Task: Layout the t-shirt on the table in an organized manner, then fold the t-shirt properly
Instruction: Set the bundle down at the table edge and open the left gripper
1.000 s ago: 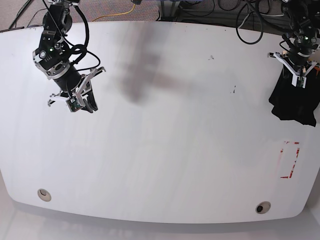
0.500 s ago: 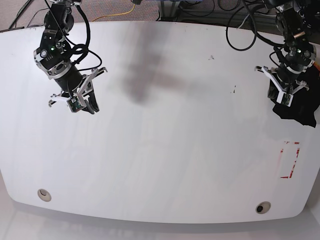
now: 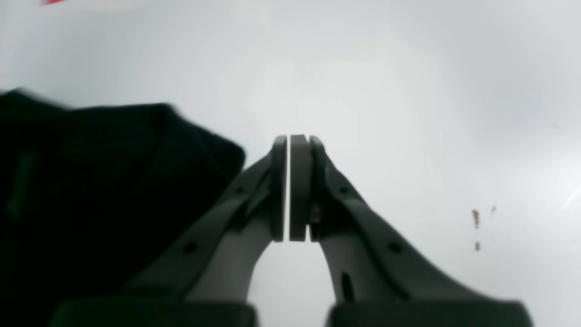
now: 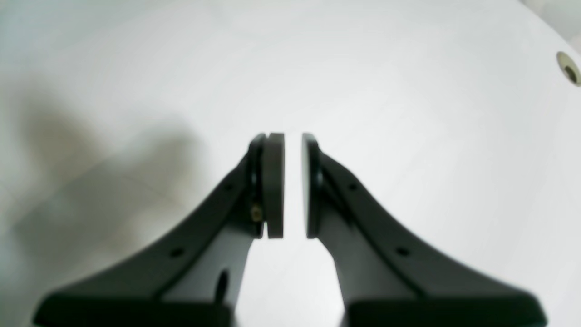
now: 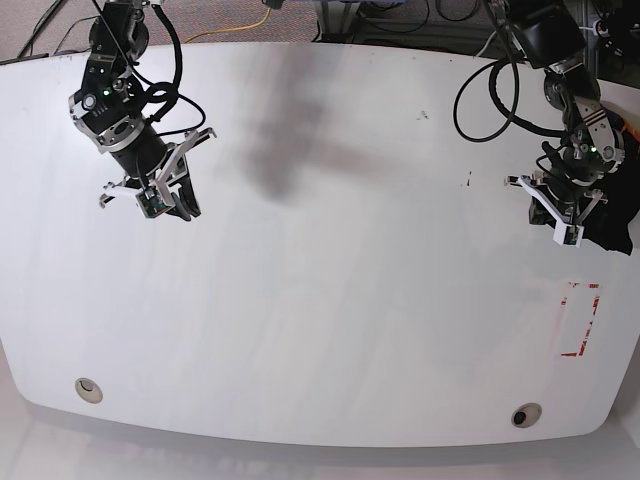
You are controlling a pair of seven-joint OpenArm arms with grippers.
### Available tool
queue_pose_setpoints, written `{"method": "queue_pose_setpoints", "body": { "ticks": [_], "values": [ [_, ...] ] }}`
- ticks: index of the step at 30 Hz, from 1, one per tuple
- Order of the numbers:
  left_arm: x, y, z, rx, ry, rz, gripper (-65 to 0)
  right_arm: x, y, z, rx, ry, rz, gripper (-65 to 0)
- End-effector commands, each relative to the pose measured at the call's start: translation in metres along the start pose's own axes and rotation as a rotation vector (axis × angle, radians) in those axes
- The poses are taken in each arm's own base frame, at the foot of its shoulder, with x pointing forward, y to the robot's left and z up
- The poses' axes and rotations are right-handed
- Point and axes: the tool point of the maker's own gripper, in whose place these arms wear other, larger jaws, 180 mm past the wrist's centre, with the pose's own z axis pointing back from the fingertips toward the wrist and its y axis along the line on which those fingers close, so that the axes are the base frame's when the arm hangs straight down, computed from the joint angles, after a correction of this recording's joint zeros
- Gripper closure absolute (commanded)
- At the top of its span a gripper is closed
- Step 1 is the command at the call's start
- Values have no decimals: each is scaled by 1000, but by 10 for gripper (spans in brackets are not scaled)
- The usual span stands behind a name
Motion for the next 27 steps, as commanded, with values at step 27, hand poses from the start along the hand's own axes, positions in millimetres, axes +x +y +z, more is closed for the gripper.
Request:
{"method": "queue_pose_setpoints", "body": {
  "ticks": [27],
  "values": [
    [12,112,28,178,-50,6,0,11,-1,5,-3,-45,8,-62]
  ]
}}
